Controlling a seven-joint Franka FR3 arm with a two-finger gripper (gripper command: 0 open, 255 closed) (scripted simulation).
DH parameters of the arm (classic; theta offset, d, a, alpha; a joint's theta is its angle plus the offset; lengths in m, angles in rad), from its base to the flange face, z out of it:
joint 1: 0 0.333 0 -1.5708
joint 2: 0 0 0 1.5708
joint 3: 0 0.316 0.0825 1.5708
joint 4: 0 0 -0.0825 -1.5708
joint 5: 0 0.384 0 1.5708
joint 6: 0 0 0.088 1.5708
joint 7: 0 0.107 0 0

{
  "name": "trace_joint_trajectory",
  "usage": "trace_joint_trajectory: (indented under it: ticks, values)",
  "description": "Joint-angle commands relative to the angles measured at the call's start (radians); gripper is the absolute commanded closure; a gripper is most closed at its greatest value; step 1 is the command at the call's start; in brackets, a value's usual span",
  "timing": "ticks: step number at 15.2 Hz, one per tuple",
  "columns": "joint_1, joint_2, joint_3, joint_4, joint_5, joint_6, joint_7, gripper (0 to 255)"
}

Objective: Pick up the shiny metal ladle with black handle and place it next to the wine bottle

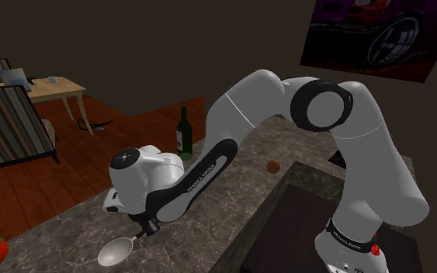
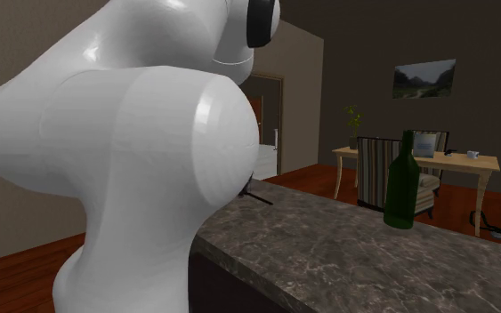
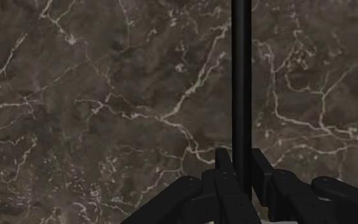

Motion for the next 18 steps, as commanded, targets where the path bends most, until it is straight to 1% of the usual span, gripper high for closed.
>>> trace_joint_trajectory:
  ticks: [1, 18]
  values:
    - [-0.005, -0.021, 0.006, -0.006, 0.007, -0.015, -0.007, 255]
    - [-0.027, -0.156, 0.044, 0.021, 0.07, -0.17, -0.063, 255]
